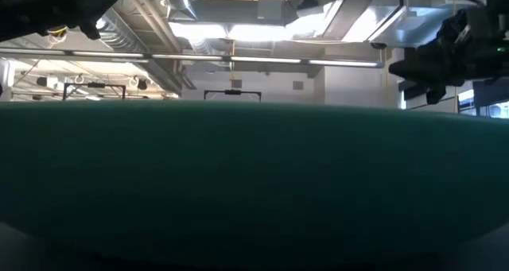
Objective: Stack plastic plates
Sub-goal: Stack the top green plate on top of the white plate
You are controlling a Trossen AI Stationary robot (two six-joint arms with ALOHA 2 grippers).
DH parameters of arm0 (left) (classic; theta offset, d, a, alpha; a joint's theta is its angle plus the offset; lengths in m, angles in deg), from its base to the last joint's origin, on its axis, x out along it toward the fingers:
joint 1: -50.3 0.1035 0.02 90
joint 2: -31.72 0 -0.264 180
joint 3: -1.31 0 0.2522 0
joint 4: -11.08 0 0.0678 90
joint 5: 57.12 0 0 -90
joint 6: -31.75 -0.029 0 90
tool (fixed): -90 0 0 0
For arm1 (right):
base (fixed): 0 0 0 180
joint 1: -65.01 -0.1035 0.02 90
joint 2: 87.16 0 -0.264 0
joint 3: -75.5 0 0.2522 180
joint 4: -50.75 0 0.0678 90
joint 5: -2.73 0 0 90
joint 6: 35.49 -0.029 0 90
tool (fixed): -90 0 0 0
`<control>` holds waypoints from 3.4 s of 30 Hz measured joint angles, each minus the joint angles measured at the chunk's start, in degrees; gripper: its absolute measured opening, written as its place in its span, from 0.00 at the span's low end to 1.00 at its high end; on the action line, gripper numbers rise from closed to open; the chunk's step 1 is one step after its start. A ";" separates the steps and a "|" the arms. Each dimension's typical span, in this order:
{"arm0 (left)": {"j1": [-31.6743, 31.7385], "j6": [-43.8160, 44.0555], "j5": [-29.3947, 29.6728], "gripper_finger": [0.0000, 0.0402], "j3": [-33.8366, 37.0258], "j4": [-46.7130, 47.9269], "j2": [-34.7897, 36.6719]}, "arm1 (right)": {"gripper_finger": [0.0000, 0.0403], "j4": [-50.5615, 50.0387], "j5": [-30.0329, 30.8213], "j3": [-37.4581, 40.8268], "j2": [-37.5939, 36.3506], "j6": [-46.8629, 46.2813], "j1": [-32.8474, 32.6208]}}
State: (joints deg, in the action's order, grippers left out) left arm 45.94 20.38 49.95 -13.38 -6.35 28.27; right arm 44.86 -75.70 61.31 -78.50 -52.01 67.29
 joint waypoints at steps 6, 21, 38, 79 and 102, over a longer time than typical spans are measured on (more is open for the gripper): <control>0.00 0.12 1.05 0.00 -0.07 -3.38 0.01 | 0.04 9.04 0.00 -3.07 15.88 0.10 -0.01; 0.00 -1.63 4.71 0.22 -0.04 -5.02 0.03 | 0.07 4.62 8.09 -26.62 49.02 -0.44 0.01; 0.00 -2.24 4.80 0.28 -0.04 -5.87 0.03 | 0.60 -19.84 10.94 -52.14 68.18 -0.46 1.83; 0.00 -2.28 6.03 0.28 -0.02 -6.37 0.03 | 0.60 -21.37 -14.30 -56.72 92.68 -5.86 15.33; 0.00 -1.62 6.03 0.28 -0.02 -5.72 0.03 | 0.01 -21.03 -12.02 -56.59 92.92 -3.72 15.40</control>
State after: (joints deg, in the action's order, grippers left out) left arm 45.94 18.77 55.97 -13.41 -12.07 28.30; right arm 23.83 -87.72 4.73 14.42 -55.73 82.68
